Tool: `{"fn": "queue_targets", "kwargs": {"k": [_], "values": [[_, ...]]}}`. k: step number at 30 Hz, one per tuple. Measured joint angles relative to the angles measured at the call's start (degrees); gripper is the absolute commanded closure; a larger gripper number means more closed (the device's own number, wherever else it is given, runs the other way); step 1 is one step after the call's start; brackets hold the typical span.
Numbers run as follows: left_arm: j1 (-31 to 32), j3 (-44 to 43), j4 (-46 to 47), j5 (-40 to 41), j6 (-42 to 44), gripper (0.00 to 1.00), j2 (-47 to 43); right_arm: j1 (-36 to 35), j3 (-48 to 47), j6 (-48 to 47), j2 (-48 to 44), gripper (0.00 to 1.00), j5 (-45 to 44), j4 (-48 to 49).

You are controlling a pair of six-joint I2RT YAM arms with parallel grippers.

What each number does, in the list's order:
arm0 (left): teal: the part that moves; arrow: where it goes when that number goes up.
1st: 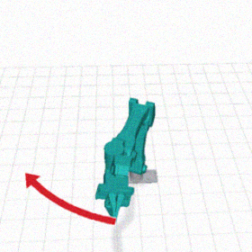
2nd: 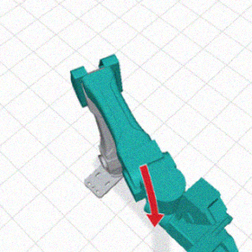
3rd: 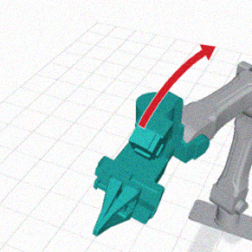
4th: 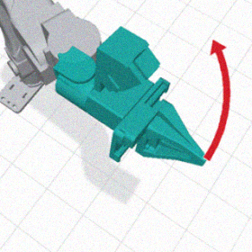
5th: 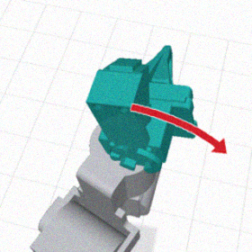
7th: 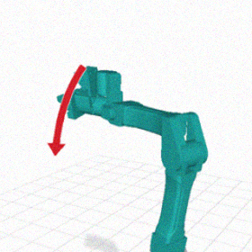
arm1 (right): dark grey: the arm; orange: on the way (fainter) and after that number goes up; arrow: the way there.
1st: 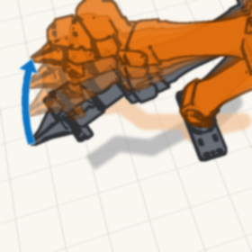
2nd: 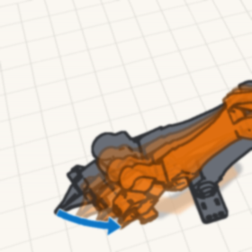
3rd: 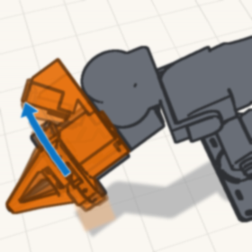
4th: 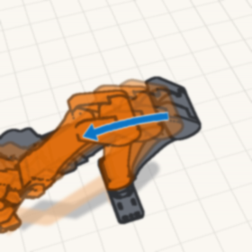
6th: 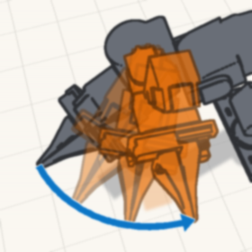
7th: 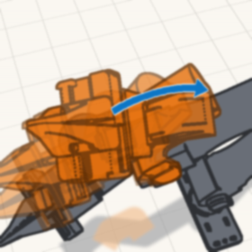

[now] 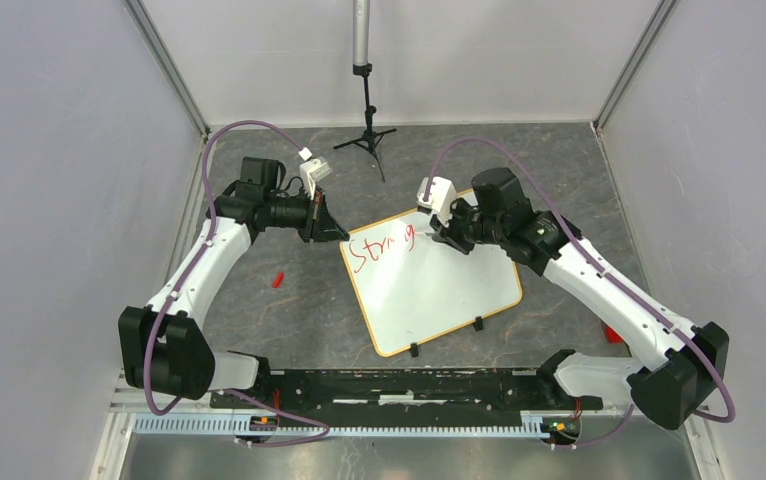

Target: Write a sentence on the whiteboard

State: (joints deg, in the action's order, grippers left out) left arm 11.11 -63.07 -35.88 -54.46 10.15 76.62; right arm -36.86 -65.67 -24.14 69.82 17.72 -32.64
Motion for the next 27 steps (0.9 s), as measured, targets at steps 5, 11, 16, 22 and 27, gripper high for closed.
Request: {"fn": "queue_targets", "kwargs": {"k": [5,11,16,22,27], "values": [[0.0,0.0,0.0,0.0,0.0,0.98,0.0,0.1,0.0,-0.2,0.0,1.0,-1.5,0.0],[0.0,0.0,0.0,0.0,0.0,0.98,0.0,0.1,0.0,-0.6,0.7,1.0,-2.6,0.0],[0.0,0.0,0.0,0.0,0.0,0.98,0.0,0.1,0.0,-1.1,1.2,1.0,-3.3,0.0],[0.0,0.0,0.0,0.1,0.0,0.98,0.0,0.4,0.0,-1.8,1.0,1.0,-4.4,-0.1],[0.0,0.0,0.0,0.1,0.0,0.98,0.0,1.0,0.0,-2.3,0.8,1.0,-4.9,-0.2]]}}
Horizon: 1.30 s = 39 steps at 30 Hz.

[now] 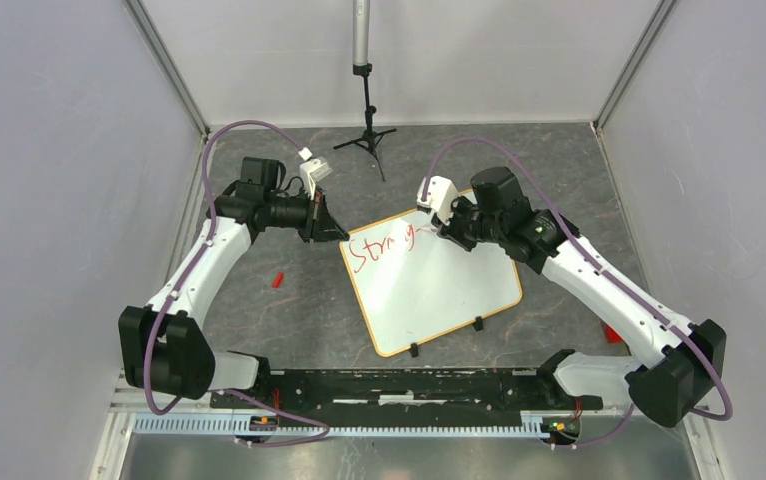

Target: Write a sentence on the whiteboard

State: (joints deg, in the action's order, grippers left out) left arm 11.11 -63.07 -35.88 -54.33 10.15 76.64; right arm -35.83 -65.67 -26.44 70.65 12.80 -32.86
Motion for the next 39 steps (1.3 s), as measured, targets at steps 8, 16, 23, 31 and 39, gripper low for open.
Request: {"fn": "queue_targets", "kwargs": {"k": [8,16,23,31,39], "values": [[0.0,0.0,0.0,0.0,0.0,0.98,0.0,0.1,0.0,0.1,0.0,1.0,0.2,0.1],[0.0,0.0,0.0,0.0,0.0,0.98,0.0,0.3,-1.3,0.2,0.9,1.0,0.7,0.3],[0.0,0.0,0.0,0.1,0.0,0.98,0.0,0.3,-1.7,0.3,1.6,1.0,2.2,0.7],[0.0,0.0,-0.1,0.1,0.0,0.98,0.0,0.2,-1.2,0.4,1.6,1.0,3.3,1.1],[0.0,-0.1,-0.3,0.2,0.0,0.98,0.1,0.2,2.4,0.4,-0.9,1.0,3.7,1.0]]}}
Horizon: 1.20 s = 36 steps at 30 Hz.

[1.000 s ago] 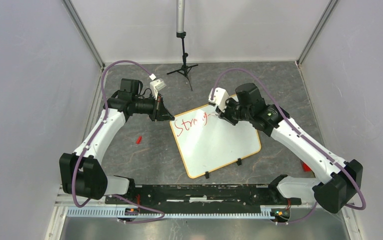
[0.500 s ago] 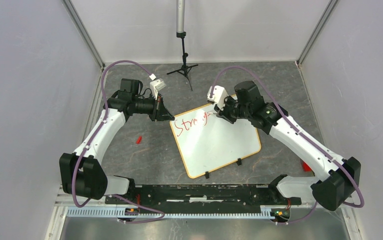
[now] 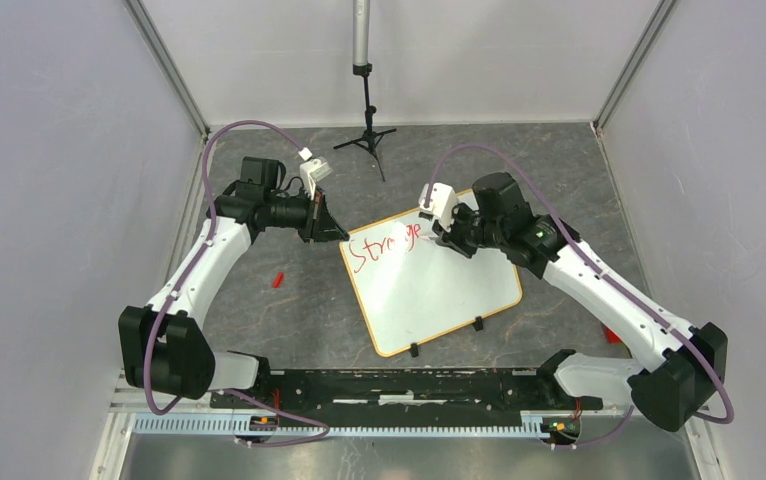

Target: Write a sentence on the whiteboard

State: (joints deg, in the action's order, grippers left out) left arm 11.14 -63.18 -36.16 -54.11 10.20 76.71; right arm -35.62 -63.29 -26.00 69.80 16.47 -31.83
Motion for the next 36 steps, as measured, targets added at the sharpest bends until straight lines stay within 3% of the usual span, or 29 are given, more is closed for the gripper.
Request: {"fn": "queue_targets", "kwargs": {"k": [8,19,36], "values": [[0.0,-0.2,-0.4,0.0,0.0,0.98,0.0,0.0,0.9,-0.3,-1.4,1.0,-1.8,-1.2],[0.3,-1.3,-2.6,0.1,0.2,0.98,0.1,0.0,-4.7,-0.5,-0.5,1.0,-3.4,-1.9],[0.3,-1.6,-3.2,0.1,0.2,0.98,0.6,0.0,-3.4,-1.2,1.1,1.0,-4.7,-0.8]]}}
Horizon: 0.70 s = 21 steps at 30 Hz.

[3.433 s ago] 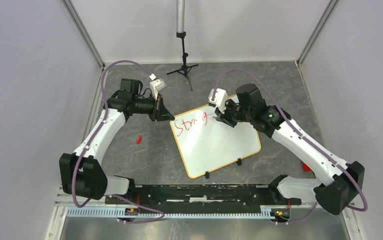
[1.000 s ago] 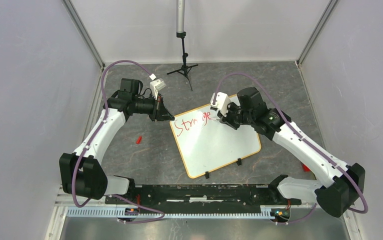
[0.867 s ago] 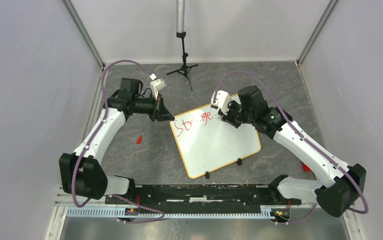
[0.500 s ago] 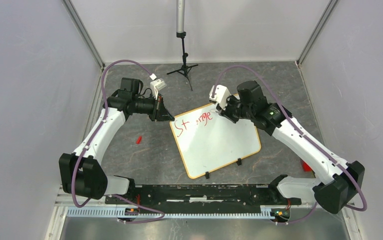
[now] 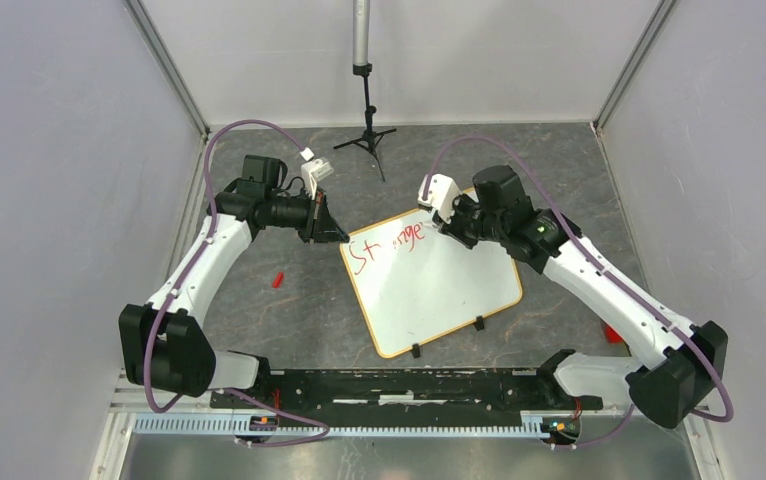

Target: Write a sentence on the whiteboard

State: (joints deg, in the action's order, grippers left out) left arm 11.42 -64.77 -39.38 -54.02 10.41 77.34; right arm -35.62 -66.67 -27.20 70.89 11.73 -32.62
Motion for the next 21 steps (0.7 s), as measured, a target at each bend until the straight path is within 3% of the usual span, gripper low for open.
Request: {"fn": "queue_targets", "kwargs": {"k": [10,21], "values": [[0.0,0.0,-0.2,0.0,0.2,0.98,0.0,0.0,5.5,0.1,-3.9,1.0,1.0,-0.1],[0.0,0.0,-0.4,0.1,1.3,0.98,0.0,0.0,5.1,0.3,-3.3,1.0,1.7,-0.3]]}}
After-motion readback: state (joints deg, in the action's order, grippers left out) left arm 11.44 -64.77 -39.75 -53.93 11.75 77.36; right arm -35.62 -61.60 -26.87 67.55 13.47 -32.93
